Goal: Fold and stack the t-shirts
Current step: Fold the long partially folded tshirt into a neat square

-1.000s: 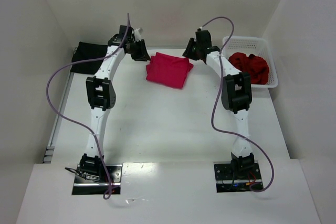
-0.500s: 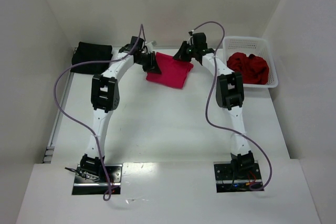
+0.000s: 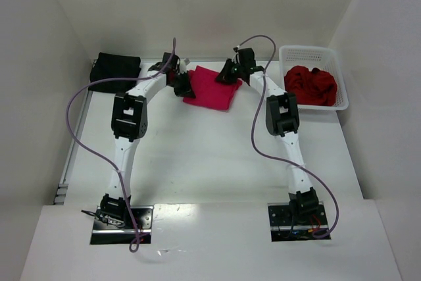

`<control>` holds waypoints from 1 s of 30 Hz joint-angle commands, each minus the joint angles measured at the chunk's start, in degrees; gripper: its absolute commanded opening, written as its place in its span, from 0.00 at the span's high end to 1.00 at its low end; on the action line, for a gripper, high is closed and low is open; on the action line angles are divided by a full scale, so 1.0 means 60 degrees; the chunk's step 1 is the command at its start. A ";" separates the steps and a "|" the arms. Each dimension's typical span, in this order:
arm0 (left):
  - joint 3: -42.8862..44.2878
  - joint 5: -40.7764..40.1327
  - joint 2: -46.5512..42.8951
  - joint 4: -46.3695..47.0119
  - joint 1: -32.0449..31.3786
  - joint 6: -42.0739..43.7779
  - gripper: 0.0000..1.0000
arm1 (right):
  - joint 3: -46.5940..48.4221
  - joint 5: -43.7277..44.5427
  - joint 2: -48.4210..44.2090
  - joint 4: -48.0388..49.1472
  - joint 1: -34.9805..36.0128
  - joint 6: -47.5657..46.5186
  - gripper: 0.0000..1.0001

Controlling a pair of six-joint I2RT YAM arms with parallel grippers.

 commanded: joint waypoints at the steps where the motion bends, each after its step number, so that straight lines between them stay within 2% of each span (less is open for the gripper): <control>1: -0.0348 -0.0591 -0.0370 -0.0033 0.0083 -0.0111 1.00 | 0.0493 0.0744 -0.0183 -0.0044 -0.0321 -0.0256 0.81; 6: -0.0348 -0.0591 -0.0370 0.0054 0.0083 -0.0111 1.00 | -0.0151 0.1039 -0.0812 0.0042 -0.0687 -0.0460 0.78; 14: -0.0173 -0.0490 -0.0559 -0.0033 0.0170 -0.0111 1.00 | -0.0811 0.2356 -0.1503 0.0028 -0.0894 -0.0871 0.76; 15: -0.0173 -0.0329 -0.0560 -0.0033 0.0170 -0.0024 1.00 | -0.0811 0.2357 -0.1677 0.0028 -0.0981 -0.0871 0.76; 17: -0.0041 -0.0240 -0.0676 -0.0033 0.0170 0.0063 1.00 | -0.0811 0.2138 -0.2058 0.0028 -0.0982 -0.0770 0.69; 22: 0.1026 0.0112 -0.0868 -0.0368 0.0257 0.0299 0.97 | -0.1147 0.1436 -0.2937 0.0116 -0.0895 -0.0461 0.68; 25: 0.2533 0.0331 -0.0474 -0.0559 0.0258 0.0474 0.85 | -0.1557 0.1258 -0.3435 0.0000 -0.0602 -0.0578 0.68; 27: 0.3674 0.0507 0.0271 -0.0823 0.0361 0.0780 0.62 | -0.1908 0.1243 -0.3756 -0.0322 -0.0426 -0.0739 0.68; 28: 0.5232 0.0508 0.0652 -0.1332 0.0361 0.0869 0.47 | -0.2098 0.1244 -0.3889 -0.0410 -0.0338 -0.0855 0.68; 30: 0.6705 0.0857 0.1736 -0.1644 0.0449 0.0971 0.34 | -0.2961 0.1345 -0.4327 -0.0310 -0.0205 -0.0856 0.74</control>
